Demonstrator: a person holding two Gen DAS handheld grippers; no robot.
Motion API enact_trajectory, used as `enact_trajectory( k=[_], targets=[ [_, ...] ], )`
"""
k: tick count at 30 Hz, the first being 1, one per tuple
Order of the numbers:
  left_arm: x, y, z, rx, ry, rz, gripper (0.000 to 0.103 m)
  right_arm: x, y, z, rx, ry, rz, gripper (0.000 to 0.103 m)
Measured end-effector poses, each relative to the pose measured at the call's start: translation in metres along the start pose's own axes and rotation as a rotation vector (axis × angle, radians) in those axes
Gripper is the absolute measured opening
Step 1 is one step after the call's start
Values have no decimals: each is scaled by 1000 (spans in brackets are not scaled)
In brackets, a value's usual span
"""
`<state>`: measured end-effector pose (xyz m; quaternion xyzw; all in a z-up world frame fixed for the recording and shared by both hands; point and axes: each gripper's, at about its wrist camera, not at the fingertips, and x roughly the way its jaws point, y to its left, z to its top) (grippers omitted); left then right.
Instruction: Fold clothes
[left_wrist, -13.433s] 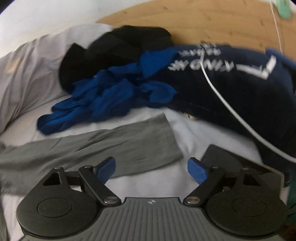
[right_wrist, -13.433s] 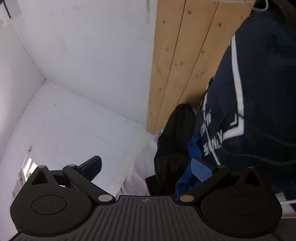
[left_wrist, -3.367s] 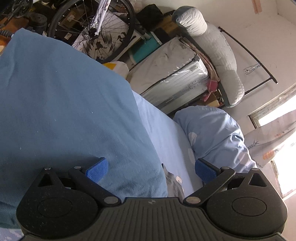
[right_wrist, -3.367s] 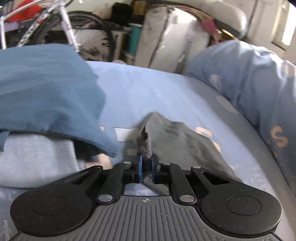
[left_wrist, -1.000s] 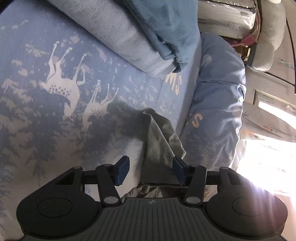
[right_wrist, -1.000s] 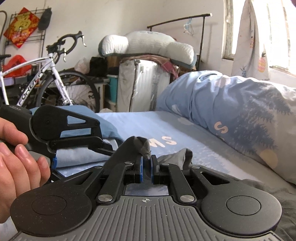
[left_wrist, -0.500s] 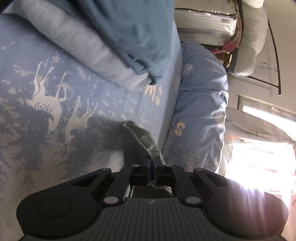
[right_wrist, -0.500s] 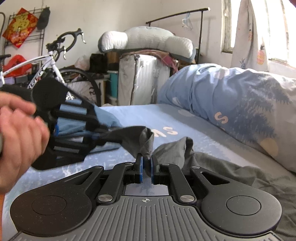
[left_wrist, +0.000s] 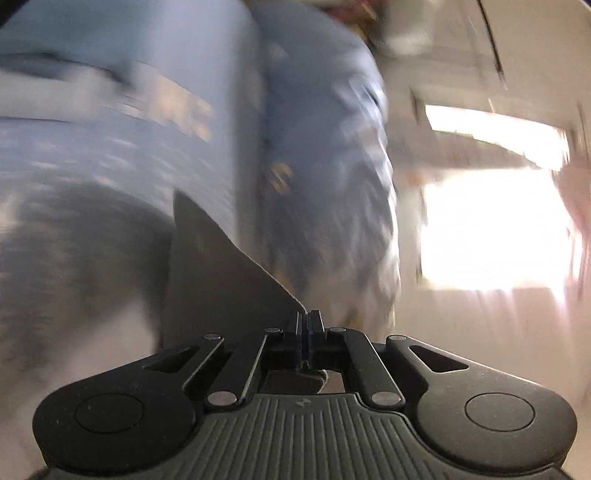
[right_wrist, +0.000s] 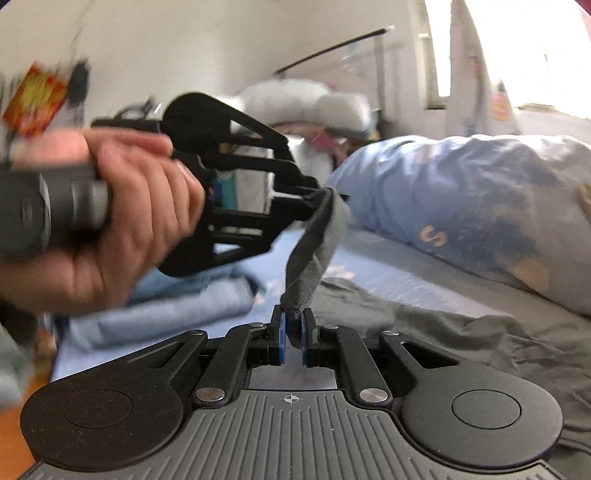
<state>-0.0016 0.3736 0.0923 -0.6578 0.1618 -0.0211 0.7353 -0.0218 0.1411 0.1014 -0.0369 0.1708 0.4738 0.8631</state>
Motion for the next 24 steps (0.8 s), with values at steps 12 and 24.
enact_trajectory(
  k=[12, 24],
  targets=[
    [183, -158, -142, 614, 444, 96, 8, -116, -131, 2, 326, -213, -205, 9],
    [340, -110, -344, 864, 620, 312, 6, -209, -279, -115, 693, -126, -417, 10]
  ],
)
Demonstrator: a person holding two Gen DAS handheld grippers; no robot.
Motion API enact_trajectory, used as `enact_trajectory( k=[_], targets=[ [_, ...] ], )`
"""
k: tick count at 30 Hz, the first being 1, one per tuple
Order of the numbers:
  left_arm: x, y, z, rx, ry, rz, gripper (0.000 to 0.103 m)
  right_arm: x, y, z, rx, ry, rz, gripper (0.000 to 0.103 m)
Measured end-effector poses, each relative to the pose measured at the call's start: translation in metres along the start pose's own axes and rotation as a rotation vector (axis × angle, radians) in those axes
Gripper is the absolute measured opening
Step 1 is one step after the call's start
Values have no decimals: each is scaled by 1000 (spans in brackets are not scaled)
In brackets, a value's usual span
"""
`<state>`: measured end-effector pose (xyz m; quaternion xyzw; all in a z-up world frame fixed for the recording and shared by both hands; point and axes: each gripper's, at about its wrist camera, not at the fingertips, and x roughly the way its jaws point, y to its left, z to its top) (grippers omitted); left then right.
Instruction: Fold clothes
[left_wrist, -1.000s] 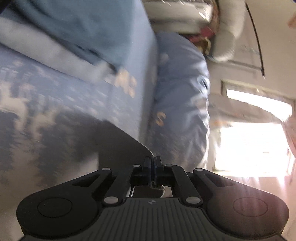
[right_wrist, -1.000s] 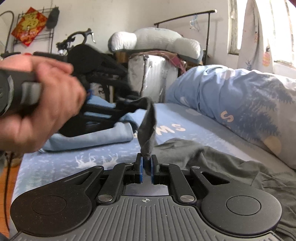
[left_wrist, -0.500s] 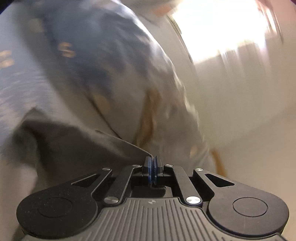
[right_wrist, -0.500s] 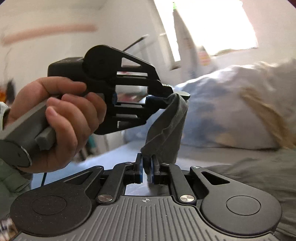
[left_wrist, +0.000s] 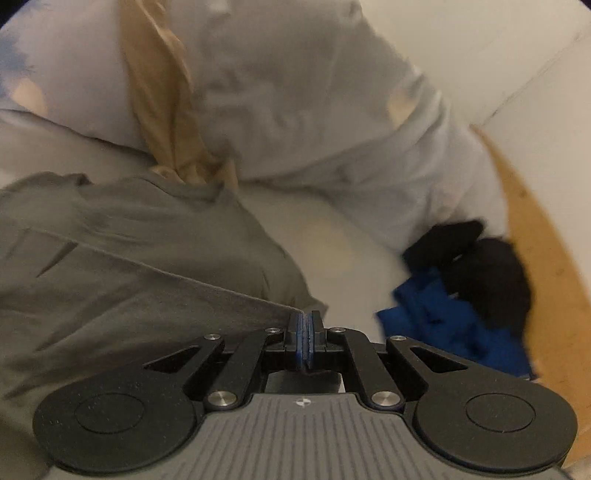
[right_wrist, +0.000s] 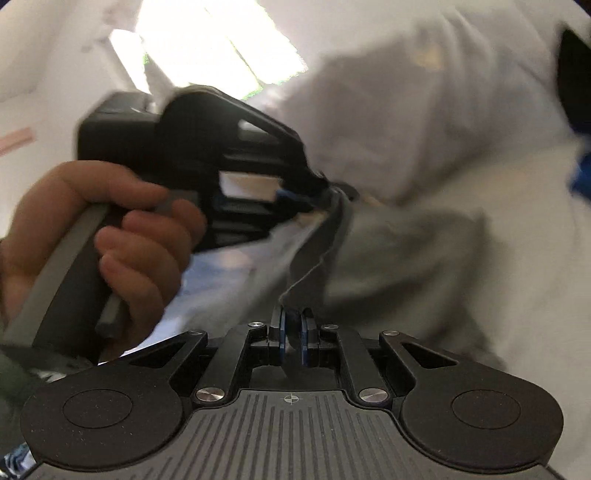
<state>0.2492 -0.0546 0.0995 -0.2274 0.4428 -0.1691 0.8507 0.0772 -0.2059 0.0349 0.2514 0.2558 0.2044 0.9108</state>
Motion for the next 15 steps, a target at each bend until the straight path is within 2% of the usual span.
enact_trajectory(
  k=[4, 6, 8, 9, 11, 12, 14, 15],
  targets=[
    [35, 2, -15, -5, 14, 104, 6, 7, -35, -3, 29, 41, -33, 17],
    [42, 4, -18, -12, 6, 86, 10, 4, -42, -3, 16, 26, -83, 27],
    [44, 3, -21, -12, 0, 50, 30, -1, -47, -4, 10, 6, -159, 48],
    [43, 2, -22, -10, 1, 21, 37, -5, -50, -5, 21, -3, -189, 50],
    [31, -1, -24, -1, -11, -27, 65, -11, -58, -7, 51, -17, -235, 52],
    [21, -2, -25, 9, -30, -44, 69, -16, -61, -8, 62, -17, -244, 52],
    [-8, -2, -31, 34, -98, -86, 85, -24, -67, -9, 83, -21, -251, 62],
    [-26, 2, -36, 35, -138, -99, 90, -27, -67, -9, 88, -29, -252, 63]
  ],
)
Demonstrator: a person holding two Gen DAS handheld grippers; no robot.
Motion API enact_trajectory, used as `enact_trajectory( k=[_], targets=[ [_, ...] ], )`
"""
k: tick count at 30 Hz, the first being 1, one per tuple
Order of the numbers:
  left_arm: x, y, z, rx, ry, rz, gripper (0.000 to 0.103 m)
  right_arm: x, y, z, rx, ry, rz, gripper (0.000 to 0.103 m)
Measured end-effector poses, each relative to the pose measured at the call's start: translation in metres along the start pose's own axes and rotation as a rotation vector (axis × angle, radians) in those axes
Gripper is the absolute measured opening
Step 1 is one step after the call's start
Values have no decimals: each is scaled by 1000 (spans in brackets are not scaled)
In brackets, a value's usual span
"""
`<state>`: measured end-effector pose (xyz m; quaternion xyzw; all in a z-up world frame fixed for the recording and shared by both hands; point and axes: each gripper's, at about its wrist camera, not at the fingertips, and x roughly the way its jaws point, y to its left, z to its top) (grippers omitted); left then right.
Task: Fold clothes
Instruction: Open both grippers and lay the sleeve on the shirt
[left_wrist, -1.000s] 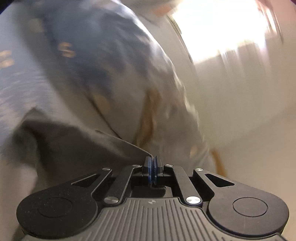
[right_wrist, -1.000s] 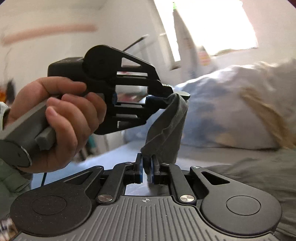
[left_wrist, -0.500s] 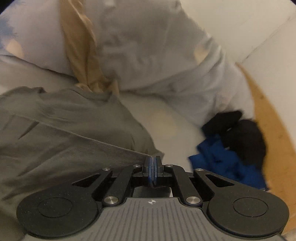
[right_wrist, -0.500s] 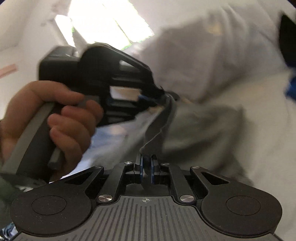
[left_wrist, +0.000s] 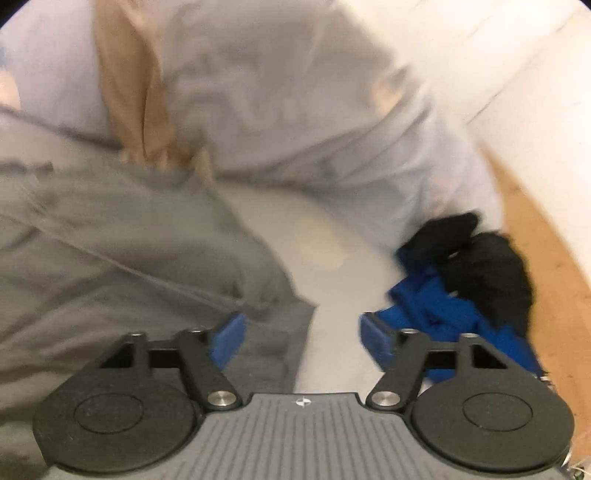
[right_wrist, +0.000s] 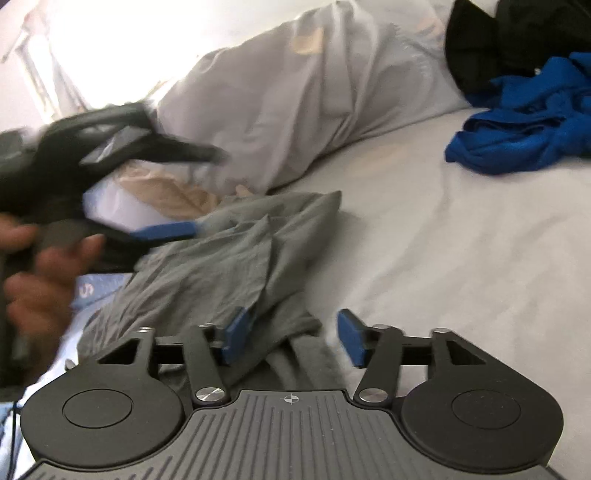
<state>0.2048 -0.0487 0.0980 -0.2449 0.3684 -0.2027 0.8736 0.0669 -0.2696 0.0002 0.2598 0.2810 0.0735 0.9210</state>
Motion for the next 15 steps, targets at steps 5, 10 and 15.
enact_trajectory(
  k=[5, 10, 15],
  targets=[
    [-117, 40, -23, -46, -216, -9, 103, -26, 19, 10, -29, -39, 32, 82],
    [-233, 100, -65, -15, -410, 201, 103, -53, 54, 12, -99, -74, 105, 91],
    [-287, 155, -113, -100, -506, 346, 103, -63, 99, -2, -194, -27, 160, 93]
  ],
)
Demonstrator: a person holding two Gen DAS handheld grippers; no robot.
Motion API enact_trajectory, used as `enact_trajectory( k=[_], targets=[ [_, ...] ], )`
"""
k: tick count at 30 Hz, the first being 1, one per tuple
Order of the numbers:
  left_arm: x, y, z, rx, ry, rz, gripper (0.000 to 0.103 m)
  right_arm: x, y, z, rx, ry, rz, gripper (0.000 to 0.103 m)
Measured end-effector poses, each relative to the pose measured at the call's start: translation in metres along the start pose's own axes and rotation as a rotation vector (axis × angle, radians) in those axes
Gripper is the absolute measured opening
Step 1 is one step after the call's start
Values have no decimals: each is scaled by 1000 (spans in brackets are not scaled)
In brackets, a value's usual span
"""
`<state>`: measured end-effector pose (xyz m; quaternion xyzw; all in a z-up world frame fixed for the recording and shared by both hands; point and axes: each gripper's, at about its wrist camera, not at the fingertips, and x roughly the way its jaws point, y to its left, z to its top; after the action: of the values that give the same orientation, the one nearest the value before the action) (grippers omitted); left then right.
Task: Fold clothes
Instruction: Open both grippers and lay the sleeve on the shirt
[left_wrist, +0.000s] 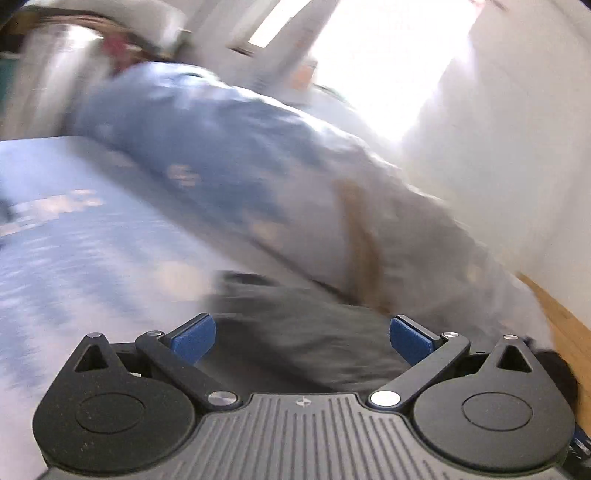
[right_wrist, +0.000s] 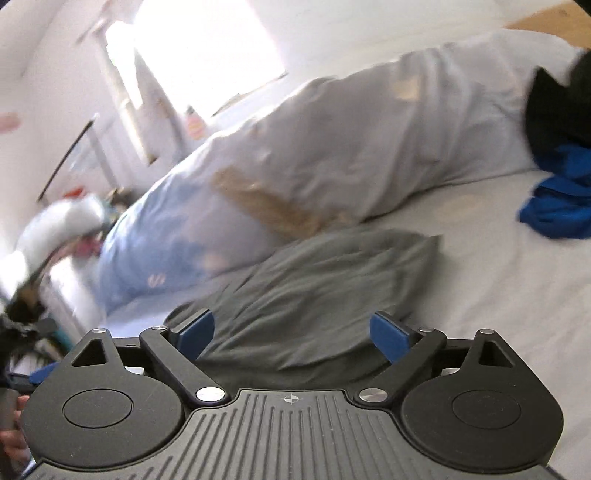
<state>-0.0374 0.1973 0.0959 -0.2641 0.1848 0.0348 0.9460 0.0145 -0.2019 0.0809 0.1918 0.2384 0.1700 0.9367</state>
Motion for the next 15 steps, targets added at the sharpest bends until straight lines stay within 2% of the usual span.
enact_trajectory(
  k=[4, 8, 11, 13, 15],
  targets=[
    [7, 23, -4, 58, 29, 69, 103, -2, 52, 2, -153, 60, 40, 93],
    [28, 22, -4, 178, 157, 175, 103, 13, 108, 3, -347, 96, 100, 93],
    [43, 35, -9, 245, 243, 215, 103, 42, 151, 1, -499, 139, 151, 92],
    [55, 51, -18, 208, 321, 268, 103, 65, 176, 1, -585, 175, 180, 86],
    [54, 61, -20, 163, 347, 249, 103, 91, 198, 3, -648, 218, 200, 82]
  ],
)
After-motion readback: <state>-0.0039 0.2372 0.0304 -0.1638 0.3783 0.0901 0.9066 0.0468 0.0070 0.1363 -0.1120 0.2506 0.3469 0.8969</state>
